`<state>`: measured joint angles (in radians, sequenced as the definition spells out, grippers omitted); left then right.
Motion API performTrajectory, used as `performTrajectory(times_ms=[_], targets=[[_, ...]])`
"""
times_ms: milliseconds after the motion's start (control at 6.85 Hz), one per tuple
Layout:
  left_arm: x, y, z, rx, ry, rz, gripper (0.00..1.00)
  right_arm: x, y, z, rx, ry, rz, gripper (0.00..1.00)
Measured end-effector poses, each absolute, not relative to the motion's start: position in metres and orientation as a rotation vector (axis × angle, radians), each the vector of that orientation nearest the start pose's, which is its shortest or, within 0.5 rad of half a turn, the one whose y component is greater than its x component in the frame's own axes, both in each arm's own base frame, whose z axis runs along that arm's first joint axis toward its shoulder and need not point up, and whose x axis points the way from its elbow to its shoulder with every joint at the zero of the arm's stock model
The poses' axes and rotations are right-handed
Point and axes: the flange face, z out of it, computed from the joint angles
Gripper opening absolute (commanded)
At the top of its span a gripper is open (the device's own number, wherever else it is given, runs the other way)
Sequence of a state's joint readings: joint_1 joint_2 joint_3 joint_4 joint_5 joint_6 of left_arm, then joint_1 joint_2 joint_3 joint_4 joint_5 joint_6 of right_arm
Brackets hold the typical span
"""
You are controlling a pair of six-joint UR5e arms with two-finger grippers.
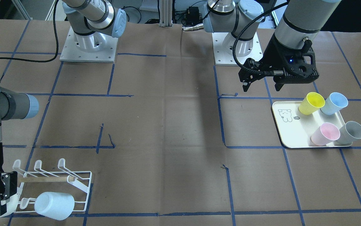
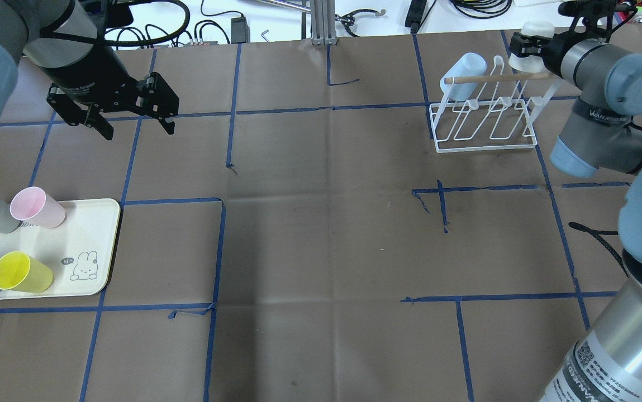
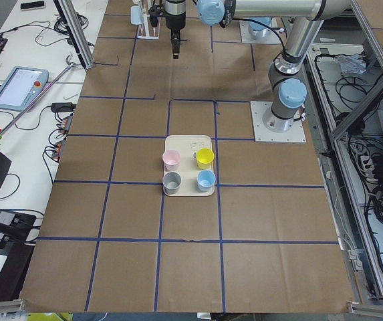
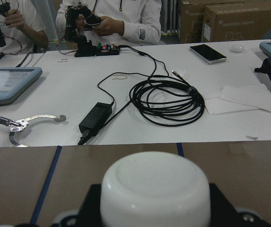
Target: Transfer IKEA cup to right arm and place on rack
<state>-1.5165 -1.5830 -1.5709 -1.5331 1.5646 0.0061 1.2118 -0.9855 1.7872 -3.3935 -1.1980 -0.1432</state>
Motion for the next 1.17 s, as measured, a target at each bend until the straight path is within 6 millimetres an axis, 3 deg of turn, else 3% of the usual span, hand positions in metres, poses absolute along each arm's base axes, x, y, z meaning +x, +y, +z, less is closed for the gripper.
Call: performTrajectory(times_ms=[292, 584, 876, 1167], targets=[[-0.107, -0.506, 0.486, -0.076, 3.146, -0.041, 0.99, -0.066, -0.658, 0.274, 0.011, 2.649, -1.552, 1.00], [-0.107, -0.506, 0.486, -0.075, 3.146, -0.041, 0.99, -0.066, -0.660, 0.298, 0.009, 2.633, -1.599, 1.00], [-0.108, -0.506, 0.487, -0.074, 3.146, -0.042, 0.99, -0.060, -0.660, 0.352, 0.011, 2.648, -1.555, 1.00], [-0.109, -0.505, 0.487, -0.075, 3.146, -0.043, 0.99, -0.033, -0.655, 0.408, 0.011, 2.711, -1.309, 1.00]])
